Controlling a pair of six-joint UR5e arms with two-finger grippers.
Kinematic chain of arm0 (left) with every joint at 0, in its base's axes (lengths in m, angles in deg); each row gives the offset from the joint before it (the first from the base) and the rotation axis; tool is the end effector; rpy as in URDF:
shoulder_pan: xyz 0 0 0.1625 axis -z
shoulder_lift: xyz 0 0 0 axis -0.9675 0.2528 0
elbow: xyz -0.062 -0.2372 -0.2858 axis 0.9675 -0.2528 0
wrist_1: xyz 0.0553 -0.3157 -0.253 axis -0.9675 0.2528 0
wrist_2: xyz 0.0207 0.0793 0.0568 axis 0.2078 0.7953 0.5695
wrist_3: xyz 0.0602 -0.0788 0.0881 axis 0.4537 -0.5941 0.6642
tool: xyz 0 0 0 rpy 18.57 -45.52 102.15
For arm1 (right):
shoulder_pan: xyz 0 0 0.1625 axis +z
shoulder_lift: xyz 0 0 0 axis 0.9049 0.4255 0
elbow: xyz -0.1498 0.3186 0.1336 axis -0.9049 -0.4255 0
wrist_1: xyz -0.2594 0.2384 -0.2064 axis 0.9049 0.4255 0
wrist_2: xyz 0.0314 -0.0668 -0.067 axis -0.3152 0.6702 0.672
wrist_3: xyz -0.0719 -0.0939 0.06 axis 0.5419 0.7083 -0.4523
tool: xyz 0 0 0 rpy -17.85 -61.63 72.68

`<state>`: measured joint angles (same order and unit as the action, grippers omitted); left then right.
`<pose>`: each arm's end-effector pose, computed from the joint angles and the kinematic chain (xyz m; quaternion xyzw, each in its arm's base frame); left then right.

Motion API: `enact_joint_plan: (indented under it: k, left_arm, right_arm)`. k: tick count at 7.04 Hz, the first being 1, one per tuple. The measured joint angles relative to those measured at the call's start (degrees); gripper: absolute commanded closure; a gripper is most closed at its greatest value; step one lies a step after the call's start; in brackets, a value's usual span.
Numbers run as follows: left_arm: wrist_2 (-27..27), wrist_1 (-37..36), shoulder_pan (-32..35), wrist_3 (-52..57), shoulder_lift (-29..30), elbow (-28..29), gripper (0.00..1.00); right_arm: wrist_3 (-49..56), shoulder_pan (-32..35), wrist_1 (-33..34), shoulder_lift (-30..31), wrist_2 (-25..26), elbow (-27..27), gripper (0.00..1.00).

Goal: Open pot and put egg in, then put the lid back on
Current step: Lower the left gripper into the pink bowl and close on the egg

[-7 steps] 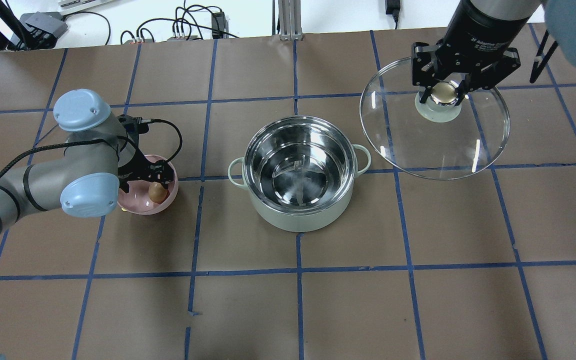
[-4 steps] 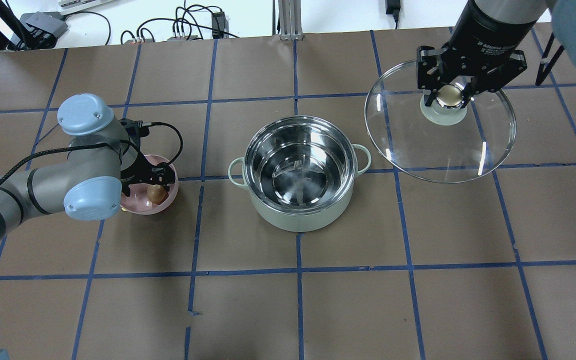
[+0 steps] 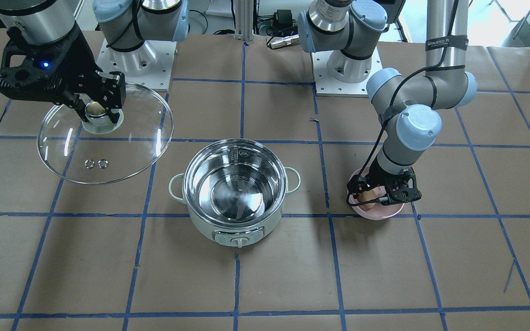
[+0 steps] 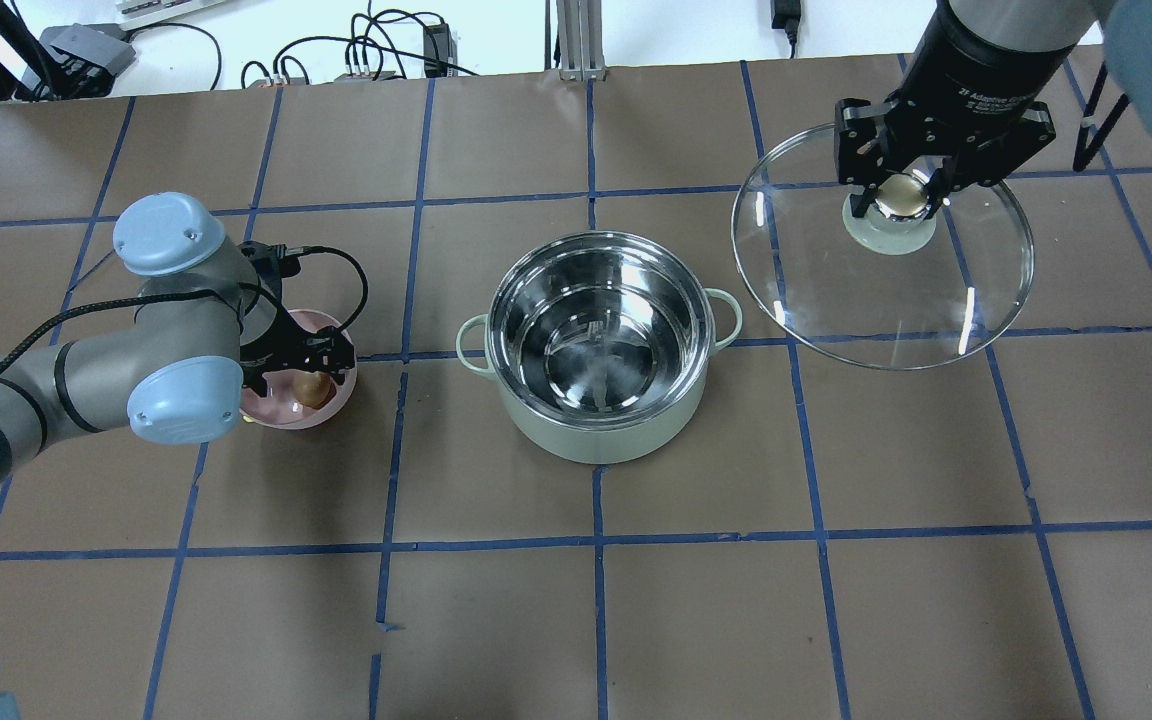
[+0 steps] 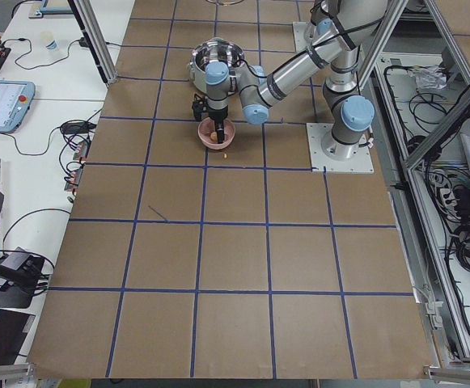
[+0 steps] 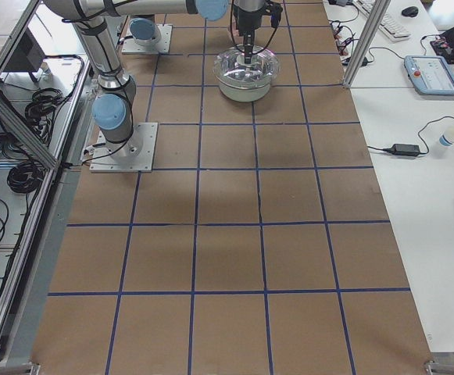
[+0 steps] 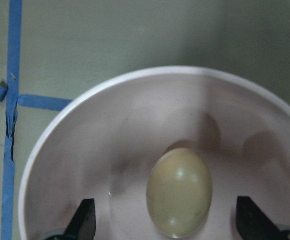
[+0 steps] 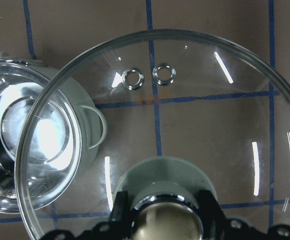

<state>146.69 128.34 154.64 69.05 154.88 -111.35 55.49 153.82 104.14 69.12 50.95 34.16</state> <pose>-0.0368 -0.4877 0.1189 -0.0755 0.9968 0.0014 0.0243 0.1281 -0.4912 0.4265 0.0330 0.9993 -0.0113 0.0125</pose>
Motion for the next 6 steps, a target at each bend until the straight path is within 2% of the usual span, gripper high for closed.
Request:
enact_joint_plan:
  k: [6]
  left_arm:
    - [-0.53,-3.59,-0.82,1.43,0.72,-0.17,0.03]
  right_arm:
    - [0.20,-0.50,-0.90,0.00,-0.61,0.03,1.00]
